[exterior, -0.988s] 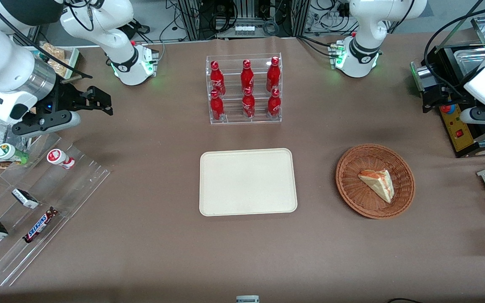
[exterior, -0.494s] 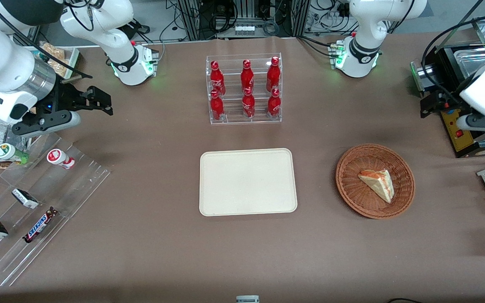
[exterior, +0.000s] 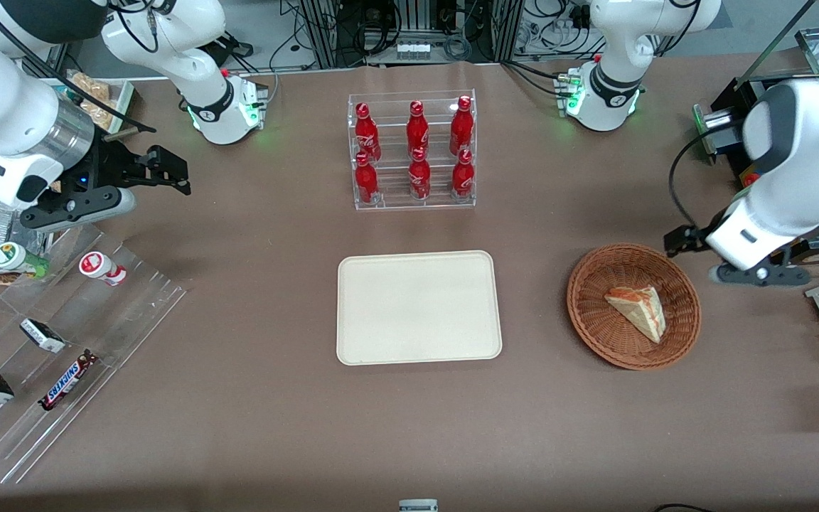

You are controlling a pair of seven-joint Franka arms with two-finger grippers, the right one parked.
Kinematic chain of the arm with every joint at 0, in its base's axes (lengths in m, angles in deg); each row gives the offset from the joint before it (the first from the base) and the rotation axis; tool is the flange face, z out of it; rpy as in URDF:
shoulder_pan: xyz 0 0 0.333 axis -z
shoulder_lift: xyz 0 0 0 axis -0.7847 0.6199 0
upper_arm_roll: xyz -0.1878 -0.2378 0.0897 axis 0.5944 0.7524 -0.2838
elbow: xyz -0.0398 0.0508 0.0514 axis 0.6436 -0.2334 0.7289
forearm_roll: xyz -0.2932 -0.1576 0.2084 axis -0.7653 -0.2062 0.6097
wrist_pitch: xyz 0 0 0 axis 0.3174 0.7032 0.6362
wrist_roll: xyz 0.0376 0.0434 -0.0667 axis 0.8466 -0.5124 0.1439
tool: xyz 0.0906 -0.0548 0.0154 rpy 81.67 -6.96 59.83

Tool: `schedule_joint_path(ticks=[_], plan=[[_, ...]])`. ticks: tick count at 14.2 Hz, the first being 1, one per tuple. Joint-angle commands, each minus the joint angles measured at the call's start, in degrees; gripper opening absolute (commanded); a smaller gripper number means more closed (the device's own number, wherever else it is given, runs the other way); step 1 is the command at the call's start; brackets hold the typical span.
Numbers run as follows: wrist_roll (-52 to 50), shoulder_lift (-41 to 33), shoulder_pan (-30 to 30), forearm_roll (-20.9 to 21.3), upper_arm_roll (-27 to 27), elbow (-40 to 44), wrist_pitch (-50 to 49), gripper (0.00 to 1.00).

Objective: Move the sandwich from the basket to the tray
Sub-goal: 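Lower the open left gripper over the sandwich in the wicker basket, then close the left gripper on the sandwich wedge and lift it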

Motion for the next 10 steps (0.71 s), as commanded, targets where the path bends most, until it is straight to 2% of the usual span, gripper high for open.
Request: schedule_joint_path(ticks=[1, 8, 10], plan=[[-5.95, 1.71, -0.09, 0.42, -0.12, -5.21, 8.23, 1.00], [-49.69, 11.11, 0.09, 0.16, -0.03, -6.18, 23.01, 1.00], [-56.15, 13.93, -0.08, -0.88, 0.06, -6.36, 24.43, 1.00]])
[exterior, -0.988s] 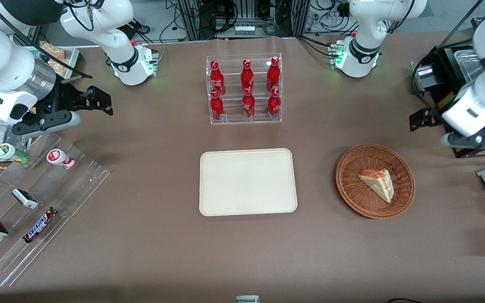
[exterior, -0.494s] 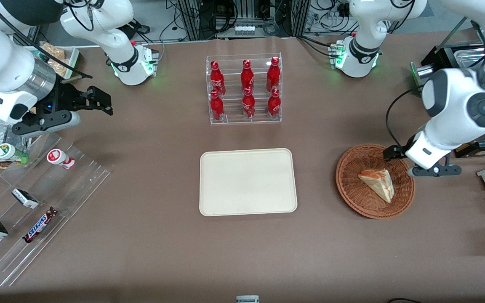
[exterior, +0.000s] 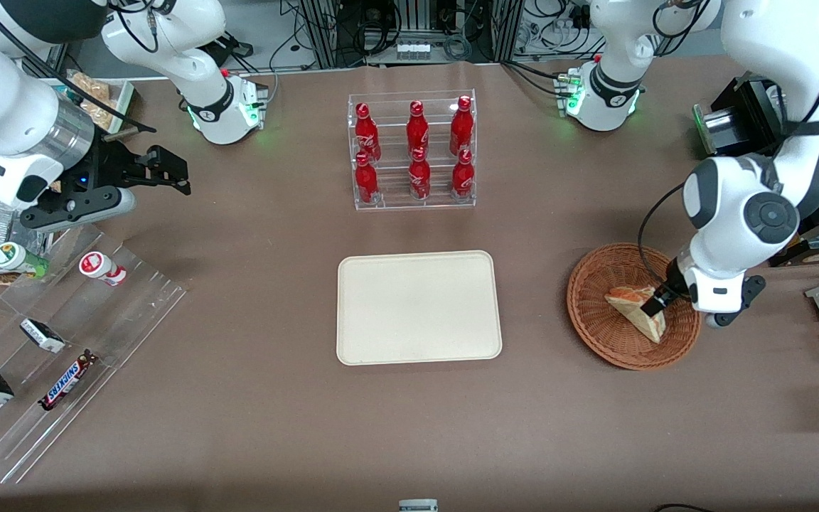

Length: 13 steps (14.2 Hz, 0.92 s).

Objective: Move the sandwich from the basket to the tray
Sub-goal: 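Close the left gripper on the sandwich wedge and lift it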

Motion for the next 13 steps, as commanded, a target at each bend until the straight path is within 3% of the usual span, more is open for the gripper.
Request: schedule_joint_path(ticks=[1, 2, 3, 4, 7, 9, 13], plan=[[-7.80, 3.86, -0.05, -1.03, 0.07, 0.10, 2.65, 0.96], [-9.29, 4.74, 0.04, -1.03, 0.07, 0.10, 3.35, 0.67], [-11.31, 5.35, -0.05, -1.03, 0.07, 0.01, 4.23, 0.27], [-12.20, 5.80, -0.05, -1.03, 0.07, 0.10, 4.59, 0.10], [-11.86, 4.49, 0.12, -1.03, 0.33, 1.58, 1.89, 0.03], [-10.46, 3.87, 0.56, -0.94, 0.68, 7.01, -6.96, 0.02], [-4.04, 5.10, 1.00, -0.77, 8.40, 15.13, -13.43, 0.02]])
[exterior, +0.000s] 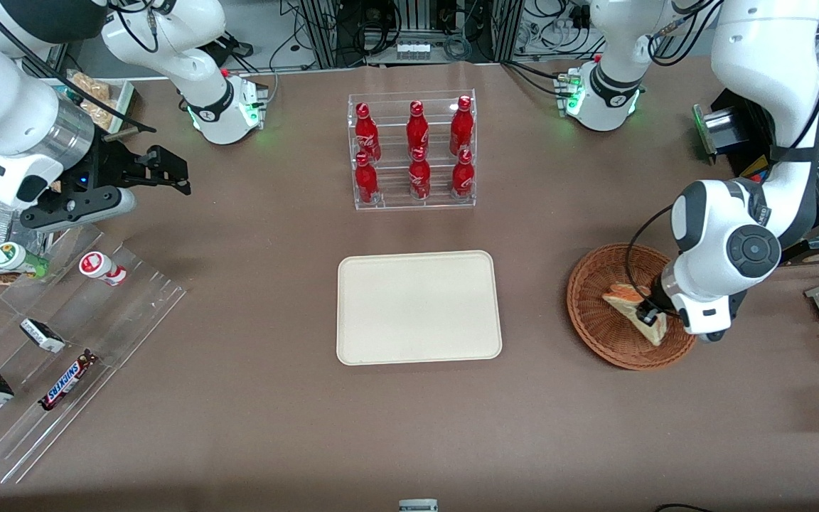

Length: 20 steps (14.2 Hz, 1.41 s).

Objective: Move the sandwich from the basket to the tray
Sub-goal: 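Close the left gripper on the sandwich wedge and lift it, then carry the held sandwich over the cream tray and lower it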

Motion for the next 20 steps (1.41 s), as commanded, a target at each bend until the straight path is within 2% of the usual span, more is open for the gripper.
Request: schedule_joint_path(ticks=[1, 3, 5, 7, 13, 17, 19, 20], plan=[[5.14, 1.15, 0.51, 0.01, 5.80, 3.32, -1.50, 0.02], [10.50, 4.56, 2.78, 1.76, 9.07, 6.91, -1.41, 0.03], [11.33, 8.88, 7.96, 4.40, 9.08, 10.78, -1.41, 0.04], [10.88, 13.09, 14.28, 4.67, 8.99, 14.82, -0.89, 0.04], [1.85, 22.32, 26.51, 8.01, 8.46, 23.17, 5.09, 0.04], [-5.19, 26.64, 30.12, 12.40, 7.58, 27.76, 5.27, 0.05], [-7.57, 28.22, 30.83, 14.07, 7.58, 28.47, 7.19, 0.13], [-7.75, 28.32, 30.83, 14.34, 7.58, 28.12, 8.16, 0.33]])
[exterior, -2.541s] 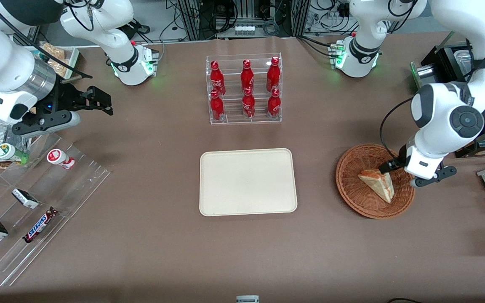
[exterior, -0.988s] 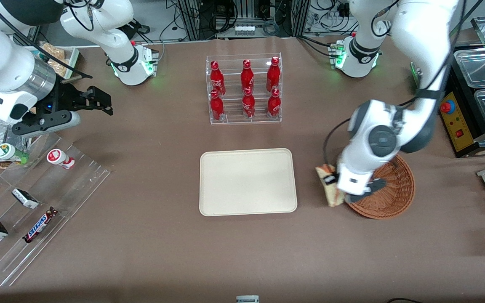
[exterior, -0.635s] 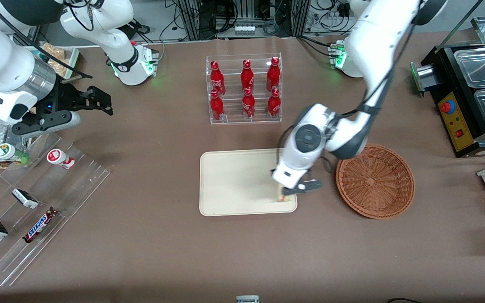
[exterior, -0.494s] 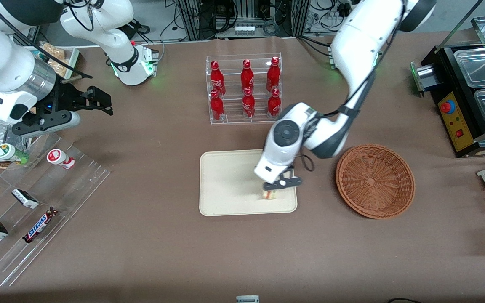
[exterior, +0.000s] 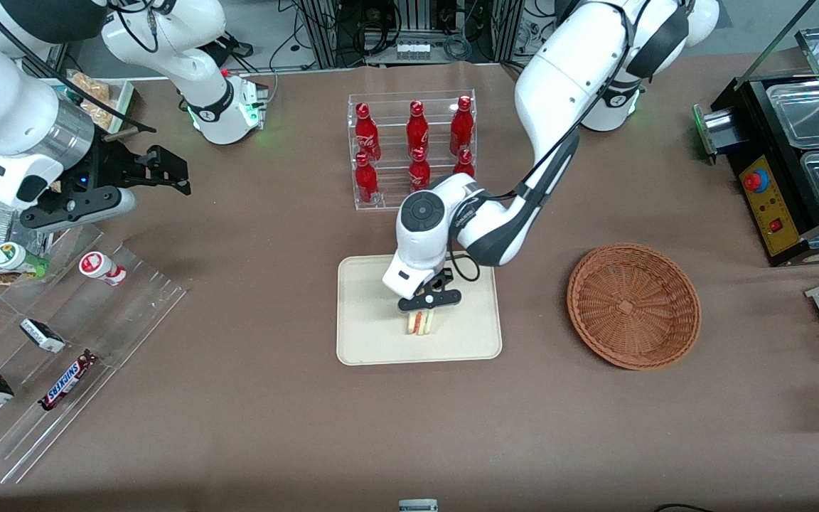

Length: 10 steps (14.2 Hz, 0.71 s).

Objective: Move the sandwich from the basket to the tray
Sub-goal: 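Carry the held sandwich over the cream tray and lower it, then open the left gripper to release the sandwich onto the tray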

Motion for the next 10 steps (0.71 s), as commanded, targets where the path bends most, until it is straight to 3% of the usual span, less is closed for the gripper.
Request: schedule_joint_path(ticks=[1, 2, 8, 10], plan=[[-2.25, 1.67, 0.95, 1.81, -0.93, 2.32, 1.42, 0.95], [-2.34, 0.89, 0.86, 1.81, -0.93, 2.32, 1.07, 1.00], [-0.07, -14.21, -3.87, -0.29, -0.58, 0.48, -10.70, 1.00], [5.53, -18.79, -5.90, -1.70, -0.67, -0.06, -15.25, 1.00]])
